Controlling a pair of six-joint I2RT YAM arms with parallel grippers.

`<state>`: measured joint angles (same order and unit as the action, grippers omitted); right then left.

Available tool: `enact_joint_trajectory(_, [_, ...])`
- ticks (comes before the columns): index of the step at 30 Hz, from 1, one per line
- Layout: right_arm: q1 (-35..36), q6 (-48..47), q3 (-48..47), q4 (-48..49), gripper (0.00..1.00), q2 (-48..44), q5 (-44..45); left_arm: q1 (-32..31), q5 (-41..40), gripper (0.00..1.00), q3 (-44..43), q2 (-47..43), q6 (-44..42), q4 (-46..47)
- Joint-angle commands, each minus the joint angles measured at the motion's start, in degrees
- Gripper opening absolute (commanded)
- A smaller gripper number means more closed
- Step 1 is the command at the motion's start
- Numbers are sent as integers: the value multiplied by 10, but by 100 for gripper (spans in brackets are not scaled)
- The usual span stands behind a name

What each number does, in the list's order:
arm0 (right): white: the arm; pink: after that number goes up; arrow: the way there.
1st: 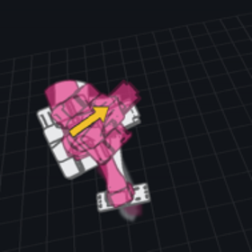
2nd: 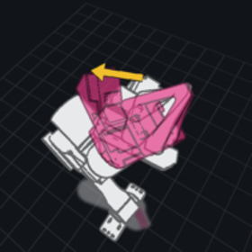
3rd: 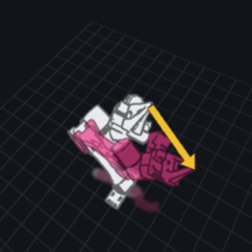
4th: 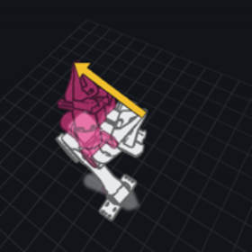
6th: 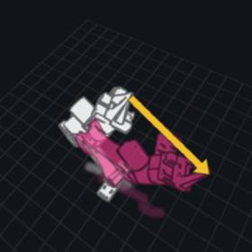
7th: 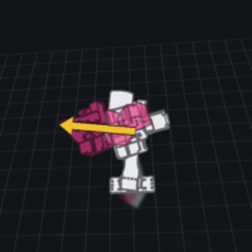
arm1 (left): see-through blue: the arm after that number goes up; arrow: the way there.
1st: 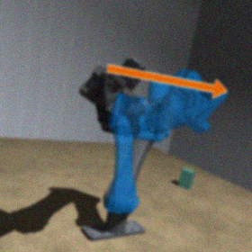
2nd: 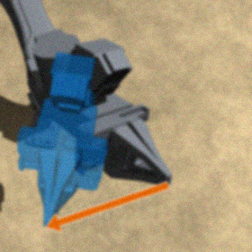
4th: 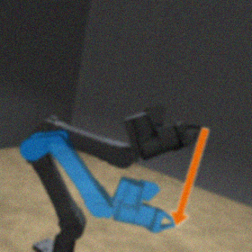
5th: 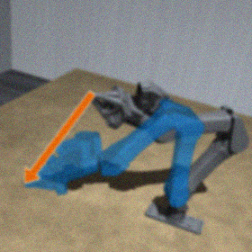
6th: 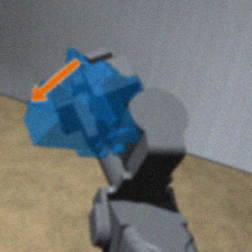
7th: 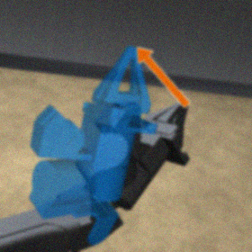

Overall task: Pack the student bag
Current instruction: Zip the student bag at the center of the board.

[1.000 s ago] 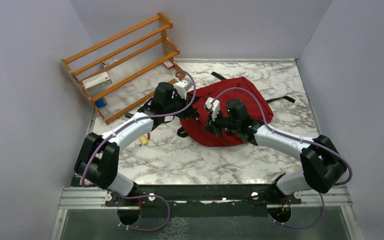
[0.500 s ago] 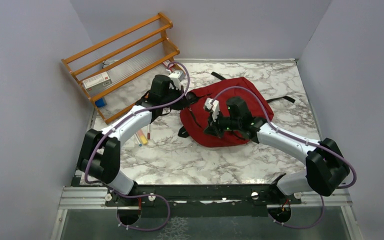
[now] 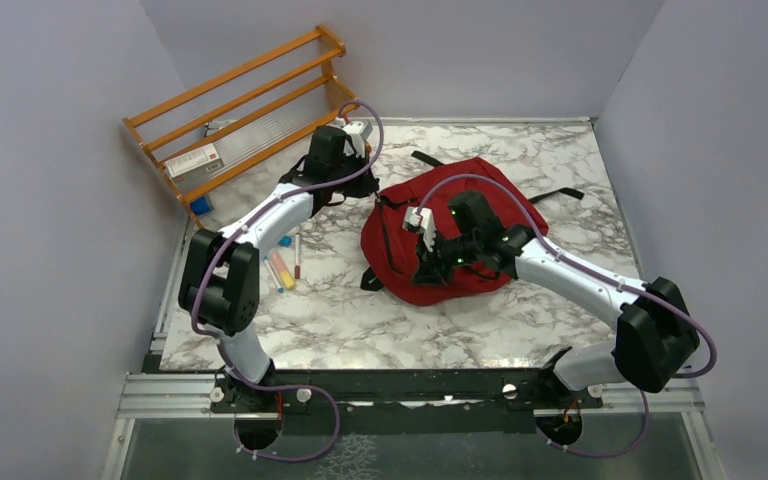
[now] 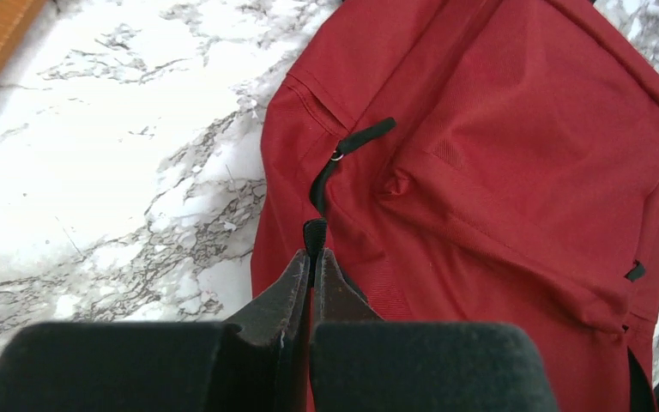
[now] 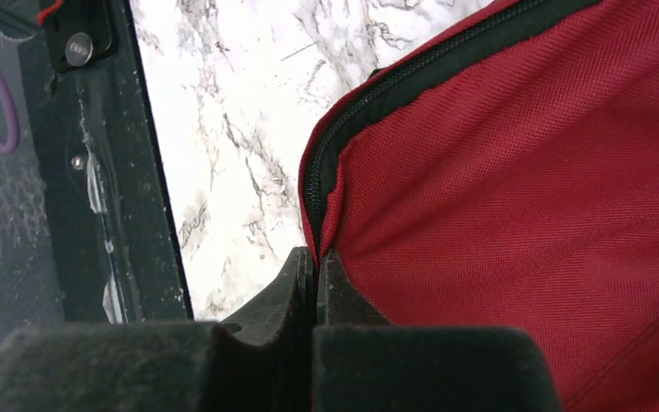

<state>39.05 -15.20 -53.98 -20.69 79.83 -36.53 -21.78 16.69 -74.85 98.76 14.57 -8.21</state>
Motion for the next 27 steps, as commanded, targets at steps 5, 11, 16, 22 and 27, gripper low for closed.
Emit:
enact_joint_trajectory(5, [20,37,-1,-93,10,-40,-48,15,42,0,-72,43,-33,20])
enact_joint_trajectory(11, [20,172,12,36,44,-98,123,13,66,0,-9,-6,-39,64])
enact_joint_trajectory(16, [20,325,15,150,48,-107,229,13,75,0,15,-32,-45,77])
enact_joint_trajectory(22, [20,480,9,233,50,-55,352,9,85,0,29,-40,-41,80])
enact_joint_trajectory(27, [20,485,-30,245,51,15,371,6,91,0,29,-43,-38,80])
